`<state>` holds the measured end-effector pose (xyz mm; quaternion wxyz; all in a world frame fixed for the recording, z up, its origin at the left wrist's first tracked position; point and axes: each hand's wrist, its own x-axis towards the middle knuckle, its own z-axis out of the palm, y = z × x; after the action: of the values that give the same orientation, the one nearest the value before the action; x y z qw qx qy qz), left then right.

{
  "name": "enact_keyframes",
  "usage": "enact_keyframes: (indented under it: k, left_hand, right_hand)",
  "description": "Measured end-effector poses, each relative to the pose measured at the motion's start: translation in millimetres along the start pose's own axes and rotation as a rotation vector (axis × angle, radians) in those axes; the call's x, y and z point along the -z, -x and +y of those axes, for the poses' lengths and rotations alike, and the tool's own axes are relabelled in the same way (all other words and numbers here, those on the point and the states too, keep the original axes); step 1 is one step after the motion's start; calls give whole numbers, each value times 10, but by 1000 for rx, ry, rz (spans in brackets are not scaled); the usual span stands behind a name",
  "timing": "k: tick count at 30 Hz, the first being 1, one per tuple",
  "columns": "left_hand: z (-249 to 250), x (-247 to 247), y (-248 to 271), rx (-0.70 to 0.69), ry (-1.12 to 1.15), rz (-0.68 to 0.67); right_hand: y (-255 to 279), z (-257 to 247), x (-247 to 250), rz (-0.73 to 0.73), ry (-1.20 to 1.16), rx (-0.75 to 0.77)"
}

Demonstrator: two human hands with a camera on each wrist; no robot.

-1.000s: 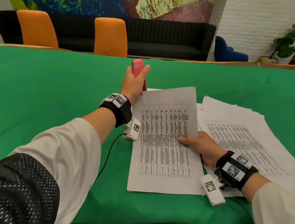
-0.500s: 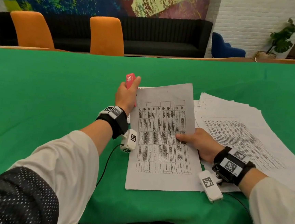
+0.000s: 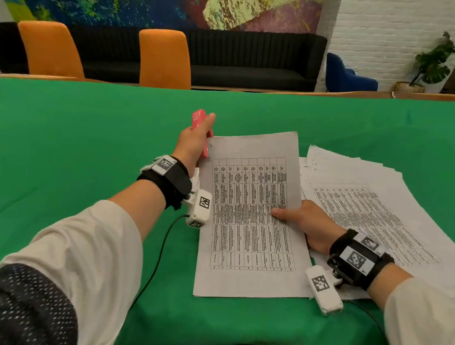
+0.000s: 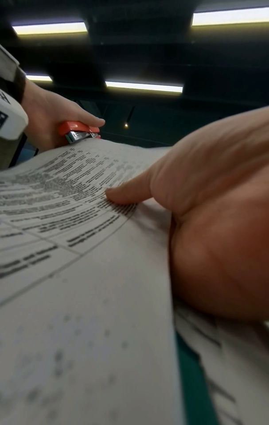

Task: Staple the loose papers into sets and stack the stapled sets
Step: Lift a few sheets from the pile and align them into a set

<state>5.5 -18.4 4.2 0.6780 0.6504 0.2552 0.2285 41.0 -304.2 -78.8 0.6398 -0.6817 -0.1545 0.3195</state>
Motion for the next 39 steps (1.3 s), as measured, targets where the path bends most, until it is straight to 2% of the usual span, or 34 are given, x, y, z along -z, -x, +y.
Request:
enact_keyframes:
  k: [5,8,13,16,18,19,21,22,24,25,28,33,36,39]
  left_hand:
    - [165,443,90,-51,-382,44]
    - [18,764,223,-34,-758,-48]
    - [-525,1185,372,35,-1322,-293]
    - [-677,1294,373,47,-1489,-287]
    - [-613,1289,366,9,-1435,-271]
    - [-541,1262,376,-34,-1325,-243]
    - [-335,1125,431,-118,-943,-201]
    - [-237,1019,453,-129,-714,-223]
    - [-111,781,487,-56,-351,-323]
    - [-88,677,485,-28,-266,-362]
    - [-173,449,363,-43,-238,-332]
    - [-251,377,-92,-74,-274,-71]
    - [-218,487,-472,-42,-433,-2]
    - [-186,547,-695,-10,-726,-10]
  right_hand:
    - [-12,7,10,2,0,-2]
    - [-21,-2,19,8,-31,-15]
    - [-14,-86,43,24,-89,-51]
    - [-22,-228,100,22,-82,-52]
    - [-44,-376,157,16,-81,-21]
    - [-61,-466,179,12,-85,-3]
    - [-119,-667,198,0,-114,31]
    - [-159,-771,193,-7,-134,47]
    - [-256,-969,134,-17,-161,71]
    - [-313,-1067,91,-15,-170,79]
    - [-533,-1299,-83,5,-173,98]
    - [-930,-1386,-268,123,-22,58]
    - [-1080,-1253,-322,105,195,-67]
    - [-1182,-1071,-367,92,272,-136]
